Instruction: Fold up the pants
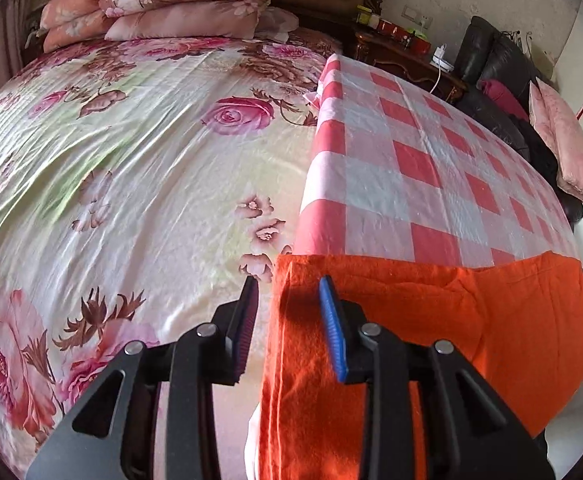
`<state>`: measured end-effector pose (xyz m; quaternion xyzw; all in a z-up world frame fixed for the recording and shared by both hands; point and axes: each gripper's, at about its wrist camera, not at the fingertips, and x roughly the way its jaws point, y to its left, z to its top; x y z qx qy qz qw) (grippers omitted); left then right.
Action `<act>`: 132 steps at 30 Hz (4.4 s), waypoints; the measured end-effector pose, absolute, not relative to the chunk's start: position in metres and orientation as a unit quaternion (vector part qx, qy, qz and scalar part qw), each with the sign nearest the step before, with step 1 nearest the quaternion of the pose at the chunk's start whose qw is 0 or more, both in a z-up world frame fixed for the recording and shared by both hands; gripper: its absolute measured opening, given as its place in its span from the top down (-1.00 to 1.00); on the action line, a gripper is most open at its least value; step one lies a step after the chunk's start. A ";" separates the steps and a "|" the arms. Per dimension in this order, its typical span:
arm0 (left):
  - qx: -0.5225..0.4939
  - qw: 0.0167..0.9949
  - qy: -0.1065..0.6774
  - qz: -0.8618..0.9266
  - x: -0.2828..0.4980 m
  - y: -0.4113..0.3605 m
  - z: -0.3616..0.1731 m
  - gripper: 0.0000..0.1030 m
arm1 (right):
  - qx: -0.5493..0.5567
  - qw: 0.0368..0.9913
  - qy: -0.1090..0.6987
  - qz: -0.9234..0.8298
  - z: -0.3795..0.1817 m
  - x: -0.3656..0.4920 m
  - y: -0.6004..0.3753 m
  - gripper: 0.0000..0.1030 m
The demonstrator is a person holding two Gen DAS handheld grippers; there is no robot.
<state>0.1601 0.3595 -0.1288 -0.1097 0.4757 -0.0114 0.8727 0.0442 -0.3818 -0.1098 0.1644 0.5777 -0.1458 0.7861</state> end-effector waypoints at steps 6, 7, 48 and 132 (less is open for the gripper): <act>-0.073 0.887 0.455 -0.025 0.164 0.346 -0.104 0.88 | 0.156 0.786 0.581 -0.145 -0.108 0.045 -0.380 0.87; -0.075 0.892 0.446 -0.021 0.163 0.347 -0.094 0.88 | 0.156 0.789 0.578 -0.142 -0.105 0.045 -0.380 0.88; -0.118 0.881 0.453 0.073 0.002 0.346 -0.100 0.99 | 0.126 0.800 0.569 -0.143 -0.101 0.050 -0.369 0.87; 0.090 0.765 0.443 -0.459 0.039 -0.162 -0.071 0.00 | 0.302 0.867 0.391 0.066 -0.105 0.031 -0.434 0.74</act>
